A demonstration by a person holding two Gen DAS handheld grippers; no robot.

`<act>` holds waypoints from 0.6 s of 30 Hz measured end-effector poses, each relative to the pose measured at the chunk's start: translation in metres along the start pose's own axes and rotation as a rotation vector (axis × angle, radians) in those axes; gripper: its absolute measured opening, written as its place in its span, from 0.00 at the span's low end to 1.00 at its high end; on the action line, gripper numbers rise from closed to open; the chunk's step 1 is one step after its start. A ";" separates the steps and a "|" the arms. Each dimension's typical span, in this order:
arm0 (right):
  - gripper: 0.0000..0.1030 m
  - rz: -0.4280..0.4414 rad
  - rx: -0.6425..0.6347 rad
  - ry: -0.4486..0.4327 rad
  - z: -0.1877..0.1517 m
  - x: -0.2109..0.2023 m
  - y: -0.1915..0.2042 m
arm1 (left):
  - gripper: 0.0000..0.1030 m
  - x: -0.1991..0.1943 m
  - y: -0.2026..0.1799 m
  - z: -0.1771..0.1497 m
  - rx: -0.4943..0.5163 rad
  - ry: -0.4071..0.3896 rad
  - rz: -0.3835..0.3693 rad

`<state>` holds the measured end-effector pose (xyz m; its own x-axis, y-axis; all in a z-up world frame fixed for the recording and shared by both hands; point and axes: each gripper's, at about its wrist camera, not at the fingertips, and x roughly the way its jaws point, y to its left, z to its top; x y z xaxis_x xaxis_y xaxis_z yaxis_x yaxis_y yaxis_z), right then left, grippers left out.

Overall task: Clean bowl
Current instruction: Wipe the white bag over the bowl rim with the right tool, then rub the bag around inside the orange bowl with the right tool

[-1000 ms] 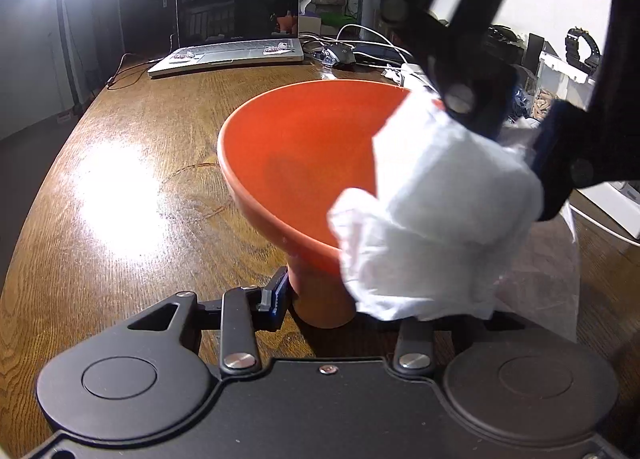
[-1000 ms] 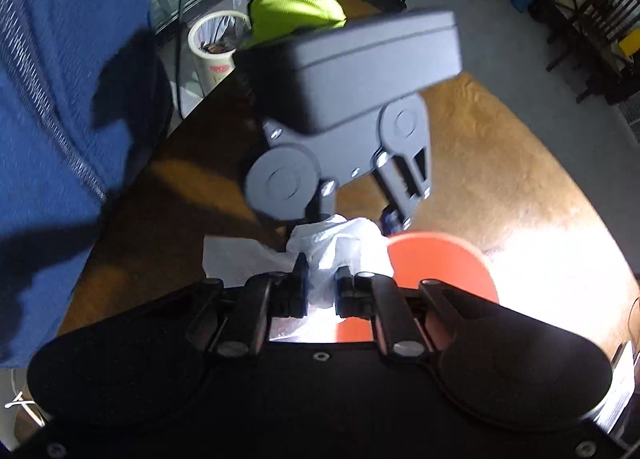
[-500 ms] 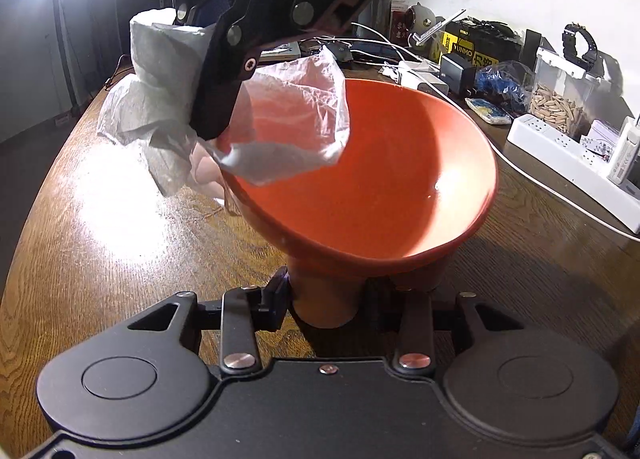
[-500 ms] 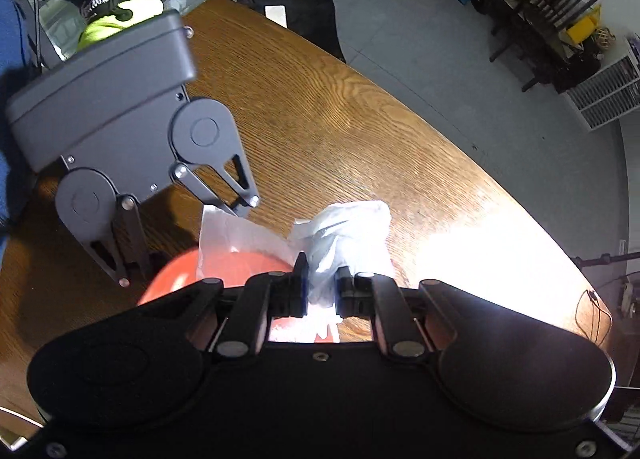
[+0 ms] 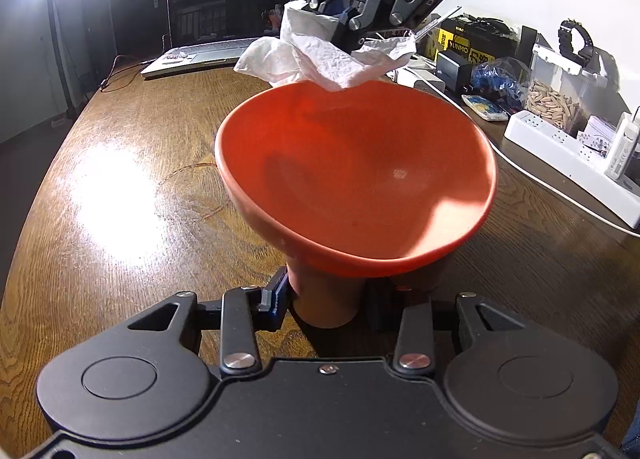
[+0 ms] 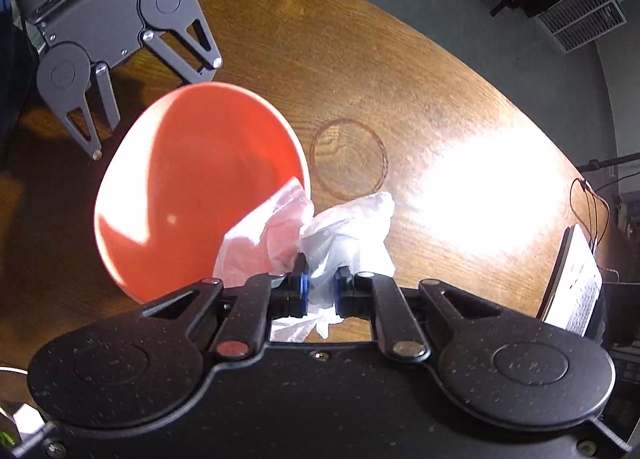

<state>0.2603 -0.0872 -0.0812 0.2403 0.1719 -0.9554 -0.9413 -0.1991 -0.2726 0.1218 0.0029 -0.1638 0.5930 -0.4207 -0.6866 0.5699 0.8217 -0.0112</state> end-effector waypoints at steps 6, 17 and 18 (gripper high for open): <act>0.13 0.034 0.029 0.025 -0.039 -0.024 0.025 | 0.36 0.001 -0.001 0.001 0.002 0.002 -0.001; 0.13 0.135 0.036 0.040 -0.049 -0.041 0.078 | 0.36 0.000 -0.001 -0.001 0.001 -0.002 -0.003; 0.13 0.140 0.028 0.038 -0.048 -0.043 0.083 | 0.36 0.000 -0.001 -0.001 0.001 -0.003 -0.002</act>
<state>0.1827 -0.1570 -0.0681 0.1149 0.1078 -0.9875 -0.9724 -0.1910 -0.1339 0.1207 0.0025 -0.1646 0.5937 -0.4238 -0.6841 0.5719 0.8202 -0.0118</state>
